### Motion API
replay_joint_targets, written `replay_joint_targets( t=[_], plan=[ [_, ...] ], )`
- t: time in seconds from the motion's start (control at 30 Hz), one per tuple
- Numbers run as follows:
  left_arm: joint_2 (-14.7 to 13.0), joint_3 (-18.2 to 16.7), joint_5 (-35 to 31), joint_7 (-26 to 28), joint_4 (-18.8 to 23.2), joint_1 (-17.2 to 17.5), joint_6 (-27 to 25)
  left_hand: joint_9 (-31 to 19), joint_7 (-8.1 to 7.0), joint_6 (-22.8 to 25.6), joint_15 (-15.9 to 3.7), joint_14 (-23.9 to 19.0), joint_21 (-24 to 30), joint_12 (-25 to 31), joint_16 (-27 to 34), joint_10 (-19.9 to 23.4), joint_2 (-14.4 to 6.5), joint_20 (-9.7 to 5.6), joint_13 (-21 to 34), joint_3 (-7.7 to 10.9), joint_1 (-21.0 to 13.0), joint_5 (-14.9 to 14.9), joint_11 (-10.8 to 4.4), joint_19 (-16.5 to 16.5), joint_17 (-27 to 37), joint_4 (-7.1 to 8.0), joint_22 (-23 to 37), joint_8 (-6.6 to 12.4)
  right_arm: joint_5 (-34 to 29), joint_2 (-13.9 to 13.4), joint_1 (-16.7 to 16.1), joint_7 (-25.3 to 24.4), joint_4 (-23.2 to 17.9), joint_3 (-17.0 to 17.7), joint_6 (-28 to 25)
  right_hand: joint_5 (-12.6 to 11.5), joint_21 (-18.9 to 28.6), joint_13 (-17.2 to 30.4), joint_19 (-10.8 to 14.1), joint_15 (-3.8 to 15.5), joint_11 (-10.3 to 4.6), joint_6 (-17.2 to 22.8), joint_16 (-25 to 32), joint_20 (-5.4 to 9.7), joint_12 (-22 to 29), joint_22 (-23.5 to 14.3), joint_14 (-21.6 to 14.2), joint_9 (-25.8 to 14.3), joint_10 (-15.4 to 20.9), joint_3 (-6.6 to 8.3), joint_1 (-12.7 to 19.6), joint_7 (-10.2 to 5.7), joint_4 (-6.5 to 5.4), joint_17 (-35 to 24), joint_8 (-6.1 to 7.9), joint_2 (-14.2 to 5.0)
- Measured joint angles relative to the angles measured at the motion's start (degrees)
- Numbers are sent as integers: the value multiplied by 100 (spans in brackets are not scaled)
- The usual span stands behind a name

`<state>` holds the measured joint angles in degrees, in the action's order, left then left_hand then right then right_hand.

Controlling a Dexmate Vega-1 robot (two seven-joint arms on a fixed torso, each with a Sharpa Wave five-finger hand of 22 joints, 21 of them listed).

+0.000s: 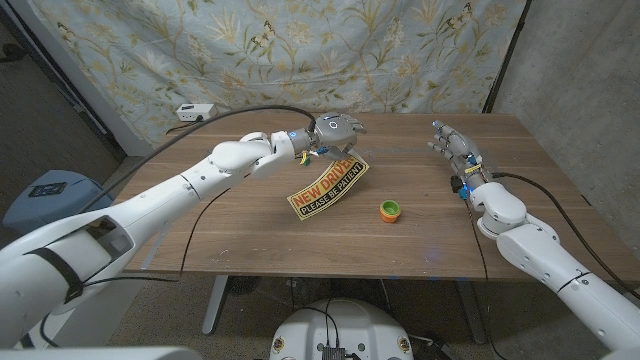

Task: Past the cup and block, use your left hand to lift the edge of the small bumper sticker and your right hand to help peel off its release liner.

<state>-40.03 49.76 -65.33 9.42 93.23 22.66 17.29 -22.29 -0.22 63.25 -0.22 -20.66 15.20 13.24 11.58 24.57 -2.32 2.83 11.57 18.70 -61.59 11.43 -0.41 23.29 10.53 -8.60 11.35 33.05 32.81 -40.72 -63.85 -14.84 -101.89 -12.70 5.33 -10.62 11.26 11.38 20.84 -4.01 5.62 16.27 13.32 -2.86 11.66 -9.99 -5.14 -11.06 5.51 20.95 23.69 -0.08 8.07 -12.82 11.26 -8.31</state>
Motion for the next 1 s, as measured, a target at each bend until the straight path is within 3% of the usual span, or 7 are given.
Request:
replay_joint_targets(
  t=[0.3, 0.6, 1.0],
  plan=[
    [96, 117, -83, 758, -279, -120, 154, 24, -21, 22, -31, 32, 0, 0, 0, 33, 0, -8, 0, -32, 0, 0, -32, -7, 0, 1, -8, 23, 55, -244, 55, 118, -149, 40, -198, 0, 0, 0, 0, 0, 19, 37, 0, 0, 0, 0, 0, 0, 19, 2, 23, 37, 35, 5, 7, 23],
    [176, 257, -142, 1307, -553, -242, 297, 52, -41, 42, -31, 31, 0, 0, 0, 63, 0, -39, 0, -47, 0, -21, -62, -39, -1, -15, -17, 22, 90, -538, 132, 287, -285, 60, -421, 0, 0, 0, 23, -71, 113, 224, 0, -23, 0, 14, -72, 0, 67, 16, 106, 330, 79, 32, 61, 106],
    [344, 588, -218, 1990, -1116, -550, 501, 77, -102, 40, -87, 57, -60, -33, -44, 84, 0, -29, 0, -71, 0, -20, -84, -112, -14, 8, -17, 22, 226, -1090, 259, 729, -599, 111, -1178, 0, 0, 0, 135, -222, 320, 359, 0, -135, 45, 13, -160, -29, 236, -15, 225, 625, 143, 76, 106, 228]
  ],
)
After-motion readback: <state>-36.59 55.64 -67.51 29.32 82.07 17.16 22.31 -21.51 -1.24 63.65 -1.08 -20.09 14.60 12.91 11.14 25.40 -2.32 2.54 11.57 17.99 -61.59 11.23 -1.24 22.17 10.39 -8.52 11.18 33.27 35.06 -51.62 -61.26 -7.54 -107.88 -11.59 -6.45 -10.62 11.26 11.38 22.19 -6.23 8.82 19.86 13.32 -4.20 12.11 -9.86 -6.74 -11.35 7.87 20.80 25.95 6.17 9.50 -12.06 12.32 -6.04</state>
